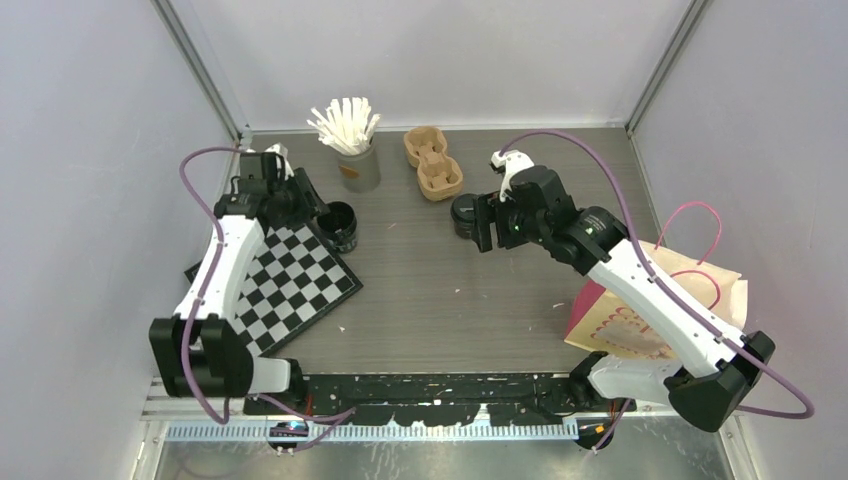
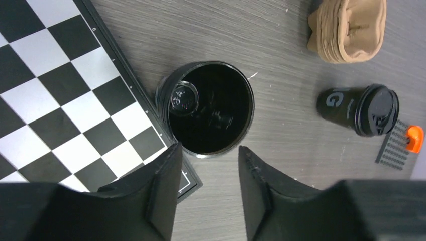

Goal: Pack the takeout coffee

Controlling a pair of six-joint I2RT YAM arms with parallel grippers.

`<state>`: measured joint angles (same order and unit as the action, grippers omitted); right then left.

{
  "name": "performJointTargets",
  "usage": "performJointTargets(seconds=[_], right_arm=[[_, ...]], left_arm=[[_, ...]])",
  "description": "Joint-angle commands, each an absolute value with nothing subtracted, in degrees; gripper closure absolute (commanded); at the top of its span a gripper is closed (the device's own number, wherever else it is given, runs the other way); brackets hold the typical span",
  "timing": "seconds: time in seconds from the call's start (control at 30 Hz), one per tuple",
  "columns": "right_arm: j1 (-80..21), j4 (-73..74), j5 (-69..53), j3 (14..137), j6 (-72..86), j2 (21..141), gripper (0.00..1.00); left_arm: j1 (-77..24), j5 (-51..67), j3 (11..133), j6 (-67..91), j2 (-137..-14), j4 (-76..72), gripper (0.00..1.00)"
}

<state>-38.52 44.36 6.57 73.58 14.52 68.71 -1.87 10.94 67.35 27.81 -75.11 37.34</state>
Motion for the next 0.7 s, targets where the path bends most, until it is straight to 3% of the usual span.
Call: performJointTargets(seconds=[0.0, 0.3, 0.67], right_arm=[[-38.75, 40.08, 3.46, 73.48, 13.54, 65.06, 0.22], [-38.80, 38.87, 2.35, 72.80, 13.54, 64.67, 0.22], [-38.76, 38.75, 2.09, 72.13, 13.57, 63.90, 0.22]], left_arm=[[1.37, 17.27, 70.83, 29.38, -79.16, 31.76, 0.57], [1.98, 12.77, 71.70, 24.09, -85.74, 32.48, 0.68], [2.02, 10.38, 72.11, 21.86, -86.86, 32.54, 0.65]])
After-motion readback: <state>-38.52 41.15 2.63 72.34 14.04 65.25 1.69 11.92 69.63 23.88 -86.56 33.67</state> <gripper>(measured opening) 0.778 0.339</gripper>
